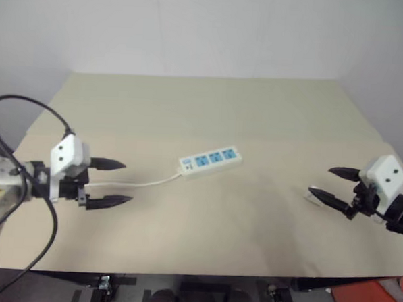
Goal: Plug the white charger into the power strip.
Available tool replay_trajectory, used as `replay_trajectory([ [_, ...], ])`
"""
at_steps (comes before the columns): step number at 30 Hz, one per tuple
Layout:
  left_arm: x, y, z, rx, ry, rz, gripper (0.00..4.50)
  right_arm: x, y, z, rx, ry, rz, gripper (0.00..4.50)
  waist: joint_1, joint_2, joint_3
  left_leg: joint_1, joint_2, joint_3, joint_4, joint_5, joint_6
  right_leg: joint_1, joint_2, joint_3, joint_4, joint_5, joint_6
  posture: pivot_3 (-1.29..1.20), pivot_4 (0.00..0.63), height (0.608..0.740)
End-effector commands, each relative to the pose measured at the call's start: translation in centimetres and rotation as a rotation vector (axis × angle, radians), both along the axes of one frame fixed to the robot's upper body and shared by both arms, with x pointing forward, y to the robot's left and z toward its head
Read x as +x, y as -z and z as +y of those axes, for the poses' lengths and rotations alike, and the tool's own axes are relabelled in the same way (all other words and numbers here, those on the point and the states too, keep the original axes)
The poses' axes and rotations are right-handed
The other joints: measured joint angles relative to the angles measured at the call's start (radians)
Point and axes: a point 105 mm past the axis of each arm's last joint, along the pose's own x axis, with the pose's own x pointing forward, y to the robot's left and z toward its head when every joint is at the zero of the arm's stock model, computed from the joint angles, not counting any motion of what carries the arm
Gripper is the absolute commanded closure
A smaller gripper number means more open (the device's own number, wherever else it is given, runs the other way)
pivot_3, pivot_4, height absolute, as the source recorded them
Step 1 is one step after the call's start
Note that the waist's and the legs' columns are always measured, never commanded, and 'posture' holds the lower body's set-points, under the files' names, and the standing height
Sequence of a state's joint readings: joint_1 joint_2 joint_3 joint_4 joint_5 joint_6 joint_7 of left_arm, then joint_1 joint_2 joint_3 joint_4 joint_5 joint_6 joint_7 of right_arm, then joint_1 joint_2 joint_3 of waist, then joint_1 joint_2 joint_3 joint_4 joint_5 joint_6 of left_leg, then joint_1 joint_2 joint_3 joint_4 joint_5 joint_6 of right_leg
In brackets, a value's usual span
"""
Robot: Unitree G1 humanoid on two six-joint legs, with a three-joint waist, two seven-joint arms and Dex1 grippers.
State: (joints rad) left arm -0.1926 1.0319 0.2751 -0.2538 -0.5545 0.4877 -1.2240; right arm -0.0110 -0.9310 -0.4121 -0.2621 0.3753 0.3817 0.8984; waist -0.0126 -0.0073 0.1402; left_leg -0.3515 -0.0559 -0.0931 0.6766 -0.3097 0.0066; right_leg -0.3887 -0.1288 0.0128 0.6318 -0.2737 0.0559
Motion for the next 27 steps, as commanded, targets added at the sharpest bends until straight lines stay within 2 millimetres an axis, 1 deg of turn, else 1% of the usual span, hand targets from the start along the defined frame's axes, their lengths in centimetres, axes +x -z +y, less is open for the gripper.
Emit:
replay_trajectory([
  [1,0.3,0.0,-0.6,-0.009,0.032,-0.009,0.03,-0.4,-1.4,-0.4,-0.003,0.025,-0.052,0.57,0.000,0.000,0.000,0.000,0.000,0.000,0.000,0.000,0.000,0.000,0.000,0.000,0.000,0.000,0.000,0.00,0.150,0.740],
  [4,0.5,0.4,-1.0,-0.012,0.044,-0.010,0.03,-0.7,-0.9,-0.4,-0.004,0.028,-0.040,0.57,0.000,0.000,0.000,0.000,0.000,0.000,0.000,0.000,0.000,0.000,0.000,0.000,0.001,0.000,0.000,0.00,0.150,0.740],
  [6,1.1,0.6,-1.2,0.000,0.047,-0.034,0.03,-0.7,-1.4,0.1,0.030,0.015,-0.040,0.57,-0.002,0.000,0.000,0.000,0.000,0.000,0.000,0.000,0.000,0.000,0.000,0.000,0.001,0.000,0.000,0.00,0.150,0.740],
  [8,2.4,0.6,-1.6,0.014,0.042,-0.080,0.03,-0.3,-2.4,1.4,0.057,-0.028,-0.046,0.57,-0.002,0.000,0.000,0.000,0.000,0.000,0.001,0.000,-0.001,0.000,0.000,0.000,0.001,0.000,0.000,0.00,0.150,0.740],
  [10,4.2,0.8,-1.9,0.032,0.030,-0.129,0.03,0.1,-3.1,3.0,0.084,-0.088,-0.045,0.57,-0.003,0.000,0.000,0.000,-0.001,0.001,0.001,0.000,0.000,0.000,0.000,0.000,0.001,0.000,0.000,0.00,0.150,0.740],
  [12,5.5,1.0,-2.4,0.025,0.035,-0.147,0.03,0.4,-3.6,4.2,0.098,-0.131,-0.045,0.57,-0.001,0.000,0.000,0.001,-0.001,0.001,0.002,0.000,0.000,0.001,0.002,0.000,0.001,0.002,-0.001,0.00,0.150,0.740],
  [14,7.2,1.1,-3.2,0.014,0.034,-0.174,0.03,0.8,-4.1,5.3,0.107,-0.170,-0.056,0.57,-0.001,0.000,0.000,0.001,-0.001,0.001,0.002,0.000,0.000,0.001,0.002,0.000,0.001,0.002,-0.001,0.00,0.150,0.740],
  [16,8.3,1.2,-4.0,-0.003,0.056,-0.179,0.03,1.0,-4.5,6.3,0.113,-0.199,-0.067,0.57,-0.001,-0.001,0.000,0.000,-0.001,0.001,0.003,0.002,-0.003,0.000,0.002,0.000,0.002,0.002,-0.001,0.00,0.150,0.740],
  [18,9.8,1.3,-4.8,-0.030,0.048,-0.199,0.03,1.2,-4.8,7.3,0.114,-0.223,-0.084,0.57,-0.001,-0.001,0.000,-0.001,-0.001,0.001,0.004,0.002,-0.003,0.000,0.002,0.000,0.006,0.002,0.000,0.00,0.150,0.740],
  [21,11.5,1.5,-5.3,-0.078,0.026,-0.209,0.03,1.3,-5.2,8.9,0.134,-0.266,-0.102,0.57,-0.002,-0.002,0.001,-0.001,-0.003,0.001,0.006,0.002,-0.003,-0.001,0.002,0.000,0.008,0.002,0.000,0.00,0.150,0.740],
  [23,12.1,2.0,-5.7,-0.114,0.034,-0.188,0.03,1.4,-5.4,9.8,0.150,-0.287,-0.110,0.57,-0.003,-0.002,0.001,-0.002,-0.003,0.000,0.007,0.002,-0.003,-0.002,0.002,0.000,0.008,0.002,0.000,0.00,0.150,0.740],
  [25,12.4,2.9,-6.1,-0.129,0.062,-0.155,0.03,1.4,-5.5,10.4,0.158,-0.303,-0.115,0.57,-0.006,-0.002,0.001,-0.002,-0.004,0.000,0.008,0.002,-0.003,-0.002,0.002,0.000,0.008,0.002,0.000,0.00,0.150,0.740],
  [27,12.5,3.7,-6.1,-0.141,0.074,-0.138,0.03,1.4,-5.4,10.9,0.165,-0.315,-0.117,0.57,-0.009,-0.003,0.001,-0.002,-0.004,0.000,0.008,0.002,-0.003,-0.003,0.002,0.000,0.008,0.002,0.000,0.00,0.150,0.740],
])
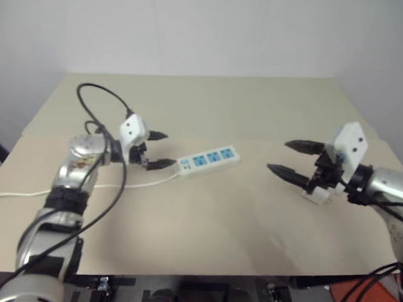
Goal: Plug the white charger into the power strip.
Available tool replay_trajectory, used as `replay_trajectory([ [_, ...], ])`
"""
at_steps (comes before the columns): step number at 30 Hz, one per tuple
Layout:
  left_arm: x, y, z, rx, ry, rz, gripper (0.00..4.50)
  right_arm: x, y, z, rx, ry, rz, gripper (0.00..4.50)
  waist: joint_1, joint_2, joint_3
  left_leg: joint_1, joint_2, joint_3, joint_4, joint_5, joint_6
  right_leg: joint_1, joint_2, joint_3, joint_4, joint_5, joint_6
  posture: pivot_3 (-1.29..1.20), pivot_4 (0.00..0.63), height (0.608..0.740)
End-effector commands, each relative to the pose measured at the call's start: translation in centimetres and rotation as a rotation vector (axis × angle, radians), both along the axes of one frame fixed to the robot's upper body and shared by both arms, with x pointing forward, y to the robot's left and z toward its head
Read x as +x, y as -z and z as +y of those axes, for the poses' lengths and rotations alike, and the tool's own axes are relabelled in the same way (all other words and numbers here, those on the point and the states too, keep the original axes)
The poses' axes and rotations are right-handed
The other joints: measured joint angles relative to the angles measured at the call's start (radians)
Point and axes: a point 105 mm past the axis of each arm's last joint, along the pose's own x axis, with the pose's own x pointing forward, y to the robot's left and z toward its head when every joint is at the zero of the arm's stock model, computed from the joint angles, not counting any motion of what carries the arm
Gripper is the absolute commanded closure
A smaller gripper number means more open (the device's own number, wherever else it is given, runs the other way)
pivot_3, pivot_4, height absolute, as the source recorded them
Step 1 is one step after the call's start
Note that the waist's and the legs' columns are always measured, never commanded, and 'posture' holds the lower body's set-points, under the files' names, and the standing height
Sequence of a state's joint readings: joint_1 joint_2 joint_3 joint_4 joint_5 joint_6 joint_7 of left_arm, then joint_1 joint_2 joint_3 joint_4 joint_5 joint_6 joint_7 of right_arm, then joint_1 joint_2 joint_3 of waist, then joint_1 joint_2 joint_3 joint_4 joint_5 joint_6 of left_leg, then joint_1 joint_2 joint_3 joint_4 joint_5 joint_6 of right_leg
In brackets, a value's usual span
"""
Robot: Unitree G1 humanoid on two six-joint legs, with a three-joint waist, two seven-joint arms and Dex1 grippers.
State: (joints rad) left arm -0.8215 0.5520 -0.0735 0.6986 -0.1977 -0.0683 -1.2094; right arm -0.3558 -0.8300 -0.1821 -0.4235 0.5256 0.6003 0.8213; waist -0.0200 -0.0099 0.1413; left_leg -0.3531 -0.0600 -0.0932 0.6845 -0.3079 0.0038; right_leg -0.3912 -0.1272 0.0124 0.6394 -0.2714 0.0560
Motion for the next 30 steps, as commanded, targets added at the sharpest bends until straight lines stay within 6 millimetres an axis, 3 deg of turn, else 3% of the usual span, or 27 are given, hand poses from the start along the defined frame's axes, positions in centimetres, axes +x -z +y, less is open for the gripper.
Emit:
replay_trajectory([
  [1,0.3,0.2,0.4,-0.017,0.019,-0.016,0.03,-0.3,-1.1,1.1,0.007,-0.022,-0.054,0.57,-0.002,-0.001,0.000,0.000,0.000,0.000,0.000,0.000,0.000,0.000,0.000,0.000,0.000,0.000,0.000,0.00,0.150,0.740],
  [16,0.7,3.2,-2.5,-0.098,0.034,-0.029,0.03,-0.7,-1.2,1.3,0.013,-0.045,-0.059,0.57,0.000,-0.002,0.001,0.000,-0.002,-0.001,0.001,0.000,0.001,-0.001,-0.001,0.000,0.002,0.000,0.000,0.00,0.150,0.740],
  [30,1.3,4.5,-2.7,-0.123,-0.058,-0.022,0.03,-1.2,-1.3,1.2,0.029,-0.039,-0.051,0.57,0.001,-0.002,0.001,0.000,-0.002,-0.002,0.001,0.000,0.001,-0.001,-0.001,0.000,0.002,0.000,0.000,0.00,0.150,0.740],
])
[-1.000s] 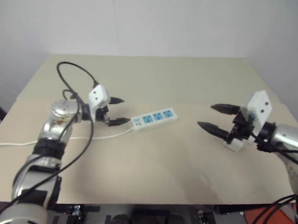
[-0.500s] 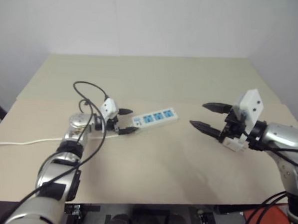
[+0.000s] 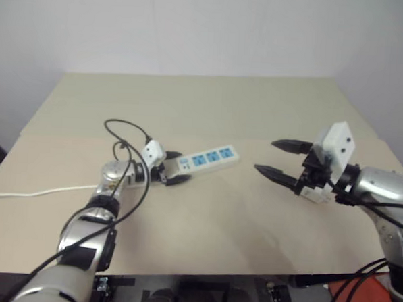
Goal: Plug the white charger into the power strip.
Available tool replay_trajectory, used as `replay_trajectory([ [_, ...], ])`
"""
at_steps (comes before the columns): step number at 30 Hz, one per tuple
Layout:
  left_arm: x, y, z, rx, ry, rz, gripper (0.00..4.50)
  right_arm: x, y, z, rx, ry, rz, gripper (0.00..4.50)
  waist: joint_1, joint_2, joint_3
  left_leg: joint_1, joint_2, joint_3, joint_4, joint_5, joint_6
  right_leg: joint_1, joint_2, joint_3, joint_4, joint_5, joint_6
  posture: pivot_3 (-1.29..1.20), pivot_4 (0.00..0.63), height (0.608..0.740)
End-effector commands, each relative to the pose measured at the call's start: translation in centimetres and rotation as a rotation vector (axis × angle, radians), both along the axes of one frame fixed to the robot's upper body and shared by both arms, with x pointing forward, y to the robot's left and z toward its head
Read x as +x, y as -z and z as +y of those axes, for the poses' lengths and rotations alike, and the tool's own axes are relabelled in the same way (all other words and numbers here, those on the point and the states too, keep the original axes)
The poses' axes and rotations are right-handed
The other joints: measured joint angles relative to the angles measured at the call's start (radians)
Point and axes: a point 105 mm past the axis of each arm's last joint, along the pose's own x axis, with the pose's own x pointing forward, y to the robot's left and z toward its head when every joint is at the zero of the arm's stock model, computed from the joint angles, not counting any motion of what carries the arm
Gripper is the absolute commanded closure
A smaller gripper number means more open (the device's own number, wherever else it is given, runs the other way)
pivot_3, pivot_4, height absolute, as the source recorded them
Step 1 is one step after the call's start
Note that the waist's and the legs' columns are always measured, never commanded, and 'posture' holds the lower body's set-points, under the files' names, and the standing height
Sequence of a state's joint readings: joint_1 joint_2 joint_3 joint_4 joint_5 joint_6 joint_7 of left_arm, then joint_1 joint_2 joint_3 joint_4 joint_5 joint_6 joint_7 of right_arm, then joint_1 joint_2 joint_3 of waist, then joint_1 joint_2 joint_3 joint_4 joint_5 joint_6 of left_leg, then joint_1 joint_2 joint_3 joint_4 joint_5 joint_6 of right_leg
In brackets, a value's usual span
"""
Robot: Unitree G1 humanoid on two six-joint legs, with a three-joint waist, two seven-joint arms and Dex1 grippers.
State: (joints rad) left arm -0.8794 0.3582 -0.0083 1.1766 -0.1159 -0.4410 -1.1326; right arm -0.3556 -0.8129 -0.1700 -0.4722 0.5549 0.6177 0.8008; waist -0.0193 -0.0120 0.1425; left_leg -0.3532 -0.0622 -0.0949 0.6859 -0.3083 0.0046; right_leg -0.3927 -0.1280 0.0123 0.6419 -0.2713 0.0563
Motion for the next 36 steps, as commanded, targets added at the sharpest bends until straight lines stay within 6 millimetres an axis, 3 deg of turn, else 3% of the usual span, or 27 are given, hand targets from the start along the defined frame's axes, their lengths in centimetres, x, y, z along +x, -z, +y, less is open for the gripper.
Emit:
replay_trajectory([
  [1,0.4,-0.9,-0.1,-0.004,-0.014,-0.042,0.03,-0.7,-1.2,-0.1,0.011,0.002,-0.044,0.57,0.000,0.000,0.000,0.000,0.000,0.000,0.000,0.000,0.000,0.000,0.000,0.000,0.000,0.000,0.000,0.00,0.150,0.740],
  [9,-0.3,1.4,-0.5,0.036,0.015,0.045,0.03,-1.0,-1.5,-0.3,0.015,0.007,-0.045,0.57,0.000,0.000,0.000,0.000,-0.001,-0.001,0.000,0.000,0.000,0.000,0.000,0.000,0.000,0.000,0.000,0.00,0.150,0.740],
  [31,0.6,1.4,-2.4,0.008,-0.028,0.060,0.03,-2.1,-1.8,-0.8,0.001,0.018,-0.030,0.57,0.016,0.000,0.000,0.000,-0.003,-0.003,0.007,-0.002,0.003,0.003,-0.002,0.000,0.004,0.001,0.002,0.00,0.150,0.740],
  [36,0.4,1.2,-2.2,0.003,-0.007,0.070,1.19,-2.1,-1.8,-0.8,0.006,0.024,-0.026,0.57,0.016,0.000,0.000,0.000,-0.003,-0.003,0.008,-0.002,0.003,0.003,-0.002,0.000,0.004,0.001,0.002,0.00,0.150,0.740],
])
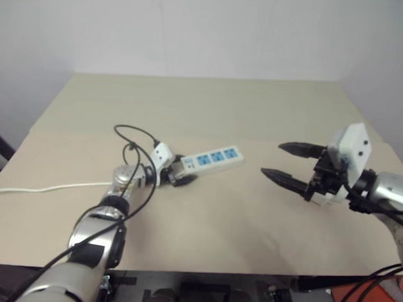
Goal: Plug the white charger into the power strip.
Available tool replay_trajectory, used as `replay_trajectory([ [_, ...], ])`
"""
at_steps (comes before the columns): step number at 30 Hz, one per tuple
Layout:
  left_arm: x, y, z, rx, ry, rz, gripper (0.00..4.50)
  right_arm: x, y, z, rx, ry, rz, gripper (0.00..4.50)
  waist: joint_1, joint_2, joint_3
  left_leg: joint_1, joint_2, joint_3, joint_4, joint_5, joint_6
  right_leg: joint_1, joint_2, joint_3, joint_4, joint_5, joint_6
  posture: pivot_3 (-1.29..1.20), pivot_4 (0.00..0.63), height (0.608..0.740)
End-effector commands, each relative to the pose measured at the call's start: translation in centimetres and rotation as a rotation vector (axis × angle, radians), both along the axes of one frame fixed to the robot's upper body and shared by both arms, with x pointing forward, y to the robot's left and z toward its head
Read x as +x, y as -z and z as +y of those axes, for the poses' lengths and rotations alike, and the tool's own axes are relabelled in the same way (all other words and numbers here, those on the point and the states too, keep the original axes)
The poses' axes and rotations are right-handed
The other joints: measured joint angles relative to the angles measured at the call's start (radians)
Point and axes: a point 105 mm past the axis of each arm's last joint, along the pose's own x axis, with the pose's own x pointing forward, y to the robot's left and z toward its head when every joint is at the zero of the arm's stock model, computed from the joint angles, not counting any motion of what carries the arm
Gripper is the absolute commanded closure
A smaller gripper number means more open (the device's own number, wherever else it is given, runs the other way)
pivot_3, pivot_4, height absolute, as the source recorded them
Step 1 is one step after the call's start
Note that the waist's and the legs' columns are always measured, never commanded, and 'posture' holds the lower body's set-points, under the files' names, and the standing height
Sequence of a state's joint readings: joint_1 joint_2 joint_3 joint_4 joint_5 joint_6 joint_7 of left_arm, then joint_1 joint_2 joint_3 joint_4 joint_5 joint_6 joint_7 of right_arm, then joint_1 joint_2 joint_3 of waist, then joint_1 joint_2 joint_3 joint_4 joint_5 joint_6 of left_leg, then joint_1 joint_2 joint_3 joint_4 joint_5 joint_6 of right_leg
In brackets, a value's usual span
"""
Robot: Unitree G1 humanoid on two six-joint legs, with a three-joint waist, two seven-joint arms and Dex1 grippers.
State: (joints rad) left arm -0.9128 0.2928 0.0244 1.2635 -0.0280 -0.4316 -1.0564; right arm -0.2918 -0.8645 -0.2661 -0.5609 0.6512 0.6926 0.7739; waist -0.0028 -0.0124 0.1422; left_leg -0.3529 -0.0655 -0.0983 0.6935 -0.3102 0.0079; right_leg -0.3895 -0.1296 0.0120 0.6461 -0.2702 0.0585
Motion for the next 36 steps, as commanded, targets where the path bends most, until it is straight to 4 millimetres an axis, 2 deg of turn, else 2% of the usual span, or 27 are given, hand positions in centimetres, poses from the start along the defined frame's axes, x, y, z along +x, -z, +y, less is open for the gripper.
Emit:
replay_trajectory([
  [1,-0.1,-0.3,-0.4,-0.004,0.033,0.011,1.23,-0.5,-1.1,-0.1,0.000,0.005,-0.043,0.57,-0.001,0.000,0.000,0.000,0.000,0.000,0.000,0.000,0.000,0.000,0.000,0.000,0.000,0.000,0.000,0.00,0.150,0.740],
  [12,-0.7,-0.4,0.7,0.033,0.093,0.020,1.23,-0.5,-1.1,-0.3,0.010,0.010,-0.031,0.57,-0.010,0.000,0.000,0.000,0.000,0.000,0.000,0.000,0.001,0.000,0.000,0.000,0.000,0.000,0.000,0.00,0.150,0.740],
  [22,-3.2,-3.2,2.4,0.067,0.348,-0.036,1.23,-0.7,-0.5,-1.0,0.013,0.033,-0.020,0.57,-0.013,0.000,0.000,-0.001,0.000,0.000,0.000,0.000,0.001,-0.001,0.000,0.000,0.000,0.000,0.000,0.00,0.150,0.740],
  [25,-4.5,-3.2,2.1,0.057,0.429,-0.049,1.23,-0.7,-0.4,-1.1,0.016,0.038,-0.019,0.57,-0.012,0.000,0.000,-0.001,0.000,-0.001,0.000,-0.001,0.001,-0.001,0.000,0.000,-0.001,0.000,0.000,0.00,0.150,0.740],
  [36,-8.9,-0.8,-0.7,0.026,0.575,-0.019,1.23,-0.6,0.1,-1.7,0.012,0.061,-0.007,0.57,-0.006,0.000,0.000,-0.001,0.000,-0.002,0.000,-0.001,0.002,-0.001,0.000,0.001,-0.001,0.000,0.000,0.00,0.150,0.740],
])
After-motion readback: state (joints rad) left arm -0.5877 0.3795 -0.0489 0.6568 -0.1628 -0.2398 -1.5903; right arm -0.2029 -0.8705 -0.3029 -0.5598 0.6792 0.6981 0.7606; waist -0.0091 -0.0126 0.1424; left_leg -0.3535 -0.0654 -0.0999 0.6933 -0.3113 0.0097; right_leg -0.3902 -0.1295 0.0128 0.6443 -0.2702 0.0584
